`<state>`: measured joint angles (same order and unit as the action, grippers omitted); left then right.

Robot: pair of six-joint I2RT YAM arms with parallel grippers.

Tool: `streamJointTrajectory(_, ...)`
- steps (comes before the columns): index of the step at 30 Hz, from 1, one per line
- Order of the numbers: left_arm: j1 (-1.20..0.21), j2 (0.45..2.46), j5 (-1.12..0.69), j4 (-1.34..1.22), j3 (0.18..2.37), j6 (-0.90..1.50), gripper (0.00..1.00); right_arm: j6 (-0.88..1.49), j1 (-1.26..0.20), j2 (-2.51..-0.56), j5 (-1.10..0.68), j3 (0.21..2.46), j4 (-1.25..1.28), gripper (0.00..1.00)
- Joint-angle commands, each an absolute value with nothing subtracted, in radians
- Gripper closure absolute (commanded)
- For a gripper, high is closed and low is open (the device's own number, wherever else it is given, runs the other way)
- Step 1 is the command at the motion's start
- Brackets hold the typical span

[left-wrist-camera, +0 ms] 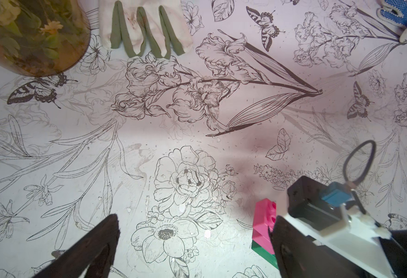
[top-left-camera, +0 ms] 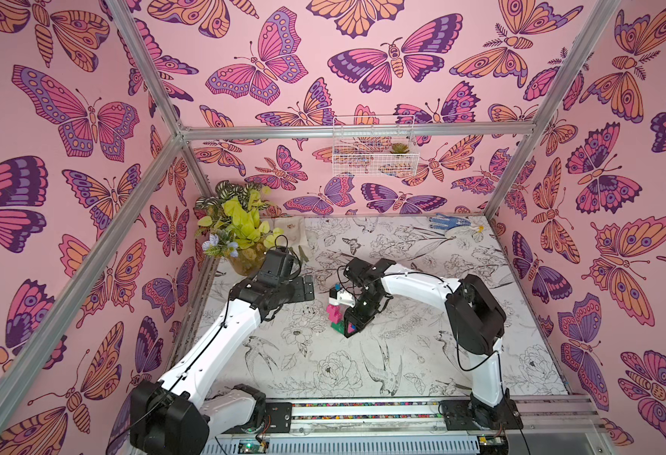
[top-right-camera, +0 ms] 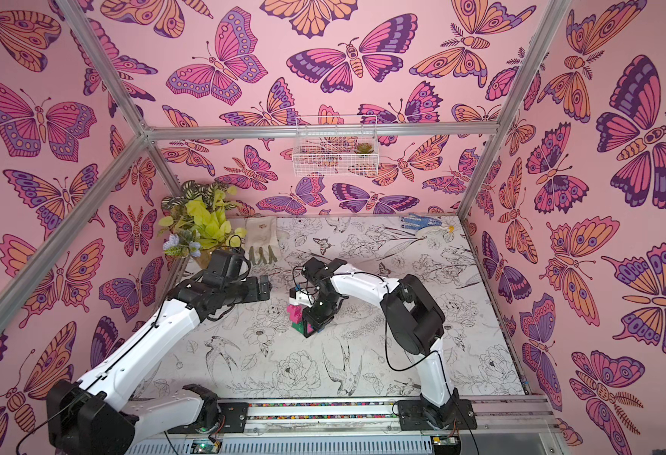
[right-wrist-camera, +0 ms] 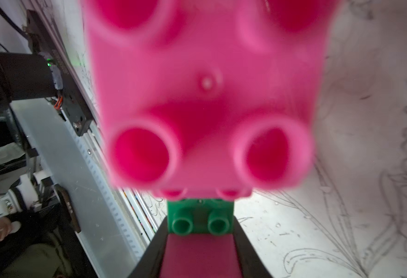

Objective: Assemble the letter v with lego
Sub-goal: Adjust the lego brick at the center of the board.

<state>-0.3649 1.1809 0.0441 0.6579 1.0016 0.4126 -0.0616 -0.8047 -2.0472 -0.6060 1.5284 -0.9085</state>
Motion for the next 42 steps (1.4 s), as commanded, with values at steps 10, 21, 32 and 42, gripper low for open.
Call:
streamJointTrajectory(10,-0.360,1.132,0.028,0.707,1.015,0.426,0.00,-0.133,-0.799,-2.163,-0.724,1.554,-1.002,0.64)
streamJointTrajectory(21,-0.359,1.141,0.031,0.706,1.017,0.425,0.00,-0.104,-0.770,-2.156,-0.667,1.554,-0.975,0.46)
streamJointTrajectory(32,-0.360,1.152,0.029,0.705,1.018,0.425,0.00,-0.042,-0.712,-2.155,-0.524,1.601,-0.928,0.44)
streamJointTrajectory(42,-0.359,1.142,0.066,0.545,0.922,0.441,0.00,0.079,-0.582,-1.925,-0.318,1.468,-0.717,0.01)
